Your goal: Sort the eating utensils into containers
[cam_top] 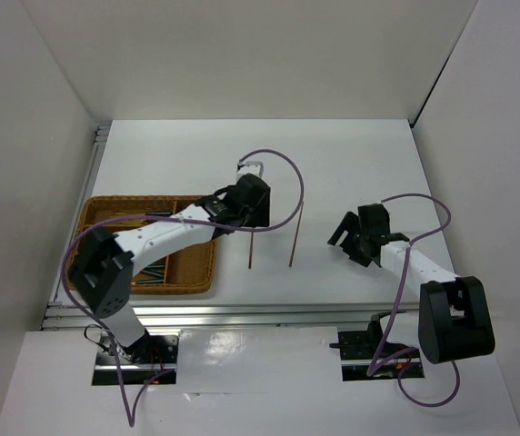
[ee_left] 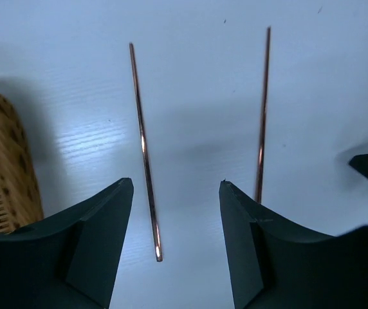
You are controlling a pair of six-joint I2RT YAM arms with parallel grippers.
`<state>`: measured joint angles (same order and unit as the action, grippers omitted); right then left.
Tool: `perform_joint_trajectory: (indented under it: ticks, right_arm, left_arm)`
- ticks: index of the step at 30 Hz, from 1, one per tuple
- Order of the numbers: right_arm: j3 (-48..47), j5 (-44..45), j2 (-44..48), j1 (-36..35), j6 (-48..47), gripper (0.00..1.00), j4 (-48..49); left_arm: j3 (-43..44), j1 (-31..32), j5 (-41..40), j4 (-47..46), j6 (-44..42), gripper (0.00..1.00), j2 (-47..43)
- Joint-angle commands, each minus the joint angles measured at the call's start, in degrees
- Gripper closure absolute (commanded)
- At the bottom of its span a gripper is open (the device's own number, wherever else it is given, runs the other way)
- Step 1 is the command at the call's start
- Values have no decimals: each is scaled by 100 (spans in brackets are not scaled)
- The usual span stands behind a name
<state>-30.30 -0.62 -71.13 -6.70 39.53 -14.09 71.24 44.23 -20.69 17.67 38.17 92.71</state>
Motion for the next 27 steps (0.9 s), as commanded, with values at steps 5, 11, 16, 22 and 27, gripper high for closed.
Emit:
perform_joint_trajectory:
  ticks: [5, 11, 16, 22, 27]
  right_arm:
    - [69, 168, 152, 37, -42, 14, -94]
    - [69, 168, 100, 37, -42, 14, -94]
    - [69, 168, 47, 37, -42, 14, -94]
    - [69, 168, 47, 37, -42, 14, -94]
    - [16, 168, -6, 37, -94, 14, -94]
  left_arm:
    - [592, -19, -85, 737, 234, 40, 1179]
    - [645, -19, -23, 799, 305, 43, 1592]
    - [645, -19, 30, 747, 305, 46, 1759]
    - [645, -19, 135, 747, 428, 51, 1926]
    - [593, -72, 197, 747, 481, 52, 1927]
